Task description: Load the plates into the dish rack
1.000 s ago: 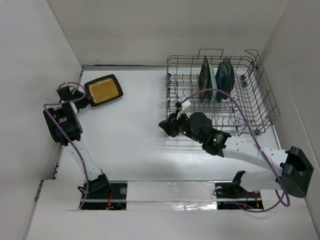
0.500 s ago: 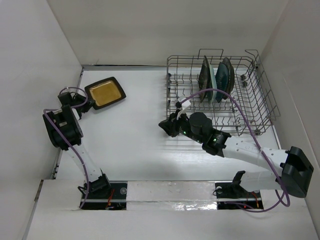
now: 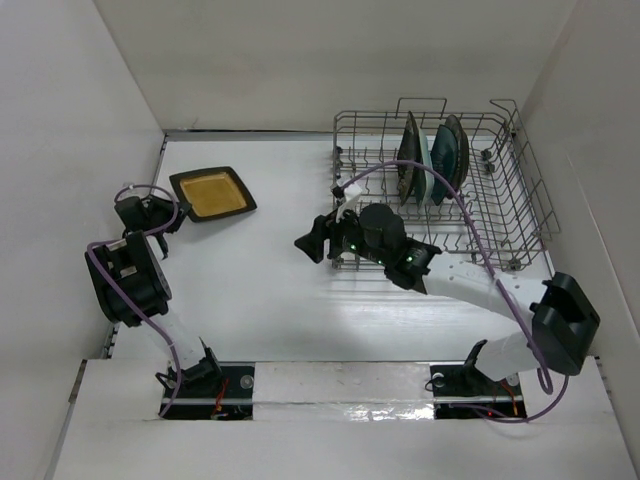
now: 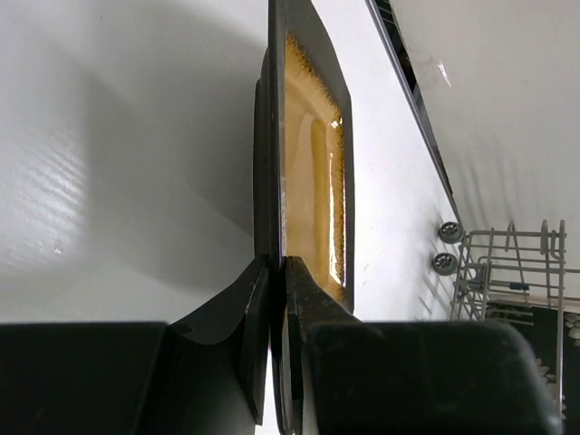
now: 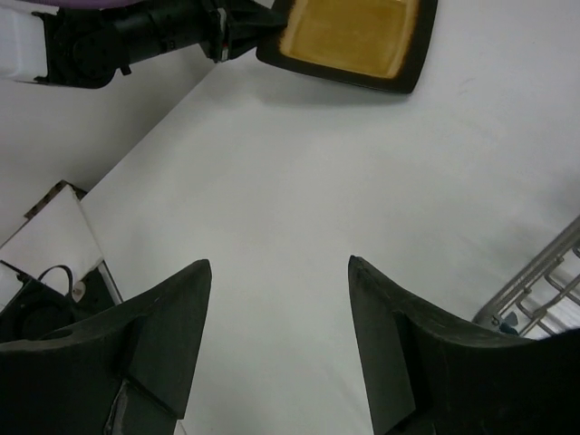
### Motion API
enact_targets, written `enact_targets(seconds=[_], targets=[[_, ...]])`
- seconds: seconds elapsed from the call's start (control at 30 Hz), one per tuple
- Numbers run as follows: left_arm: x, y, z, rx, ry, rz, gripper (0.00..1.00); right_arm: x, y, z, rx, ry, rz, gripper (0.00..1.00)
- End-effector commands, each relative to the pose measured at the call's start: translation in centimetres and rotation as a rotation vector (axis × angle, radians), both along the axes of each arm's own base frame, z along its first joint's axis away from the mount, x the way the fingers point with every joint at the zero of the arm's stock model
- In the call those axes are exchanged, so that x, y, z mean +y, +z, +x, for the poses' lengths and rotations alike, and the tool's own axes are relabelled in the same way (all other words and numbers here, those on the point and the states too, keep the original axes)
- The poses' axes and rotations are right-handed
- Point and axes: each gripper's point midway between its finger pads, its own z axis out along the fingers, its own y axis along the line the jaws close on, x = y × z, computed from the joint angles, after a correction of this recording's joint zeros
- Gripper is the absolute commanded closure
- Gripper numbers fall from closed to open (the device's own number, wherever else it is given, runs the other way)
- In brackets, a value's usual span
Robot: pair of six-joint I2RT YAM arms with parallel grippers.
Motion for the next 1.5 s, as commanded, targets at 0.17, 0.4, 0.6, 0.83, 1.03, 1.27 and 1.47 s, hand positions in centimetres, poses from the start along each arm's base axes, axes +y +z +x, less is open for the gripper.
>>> enact_targets(seconds=[0.17,0.4,0.6,0.83,1.03,1.27,1.47], targets=[[-1.2,10.0,-0.1,-0.261,-0.055,0.044,1.0,4.1,3.4,2.8,0.009,0.086,0.057,0.15],[-2.3,13.6,-1.1,-0.32,-0.093,0.056,1.0,5.5,2.9,9.3,0.081,0.094,0.044,0.07],[-3.5,15.2,-2.5,-0.369,-0.118,0.031,1.0,6.7,0.2,13.5,0.169,0.1,0.036,0.05],[-4.7,15.7,-3.5,-0.405,-0.147,-0.021,1.0,9.4,-1.1,15.3,0.233,0.133,0.064,0.04],[-5.3,17.6,-4.2,-0.448,-0.166,-0.012,1.0,10.7,-1.8,18.0,0.311,0.069,0.108,0.03],[-6.0,19.2,-5.2,-0.507,-0.175,-0.032,1.0,11.0,-3.8,20.8,0.364,-0.053,0.093,0.01],[-7.0,20.8,-6.1,-0.558,-0.216,-0.068,1.0,11.9,-4.9,20.4,0.423,0.006,0.147,0.0]])
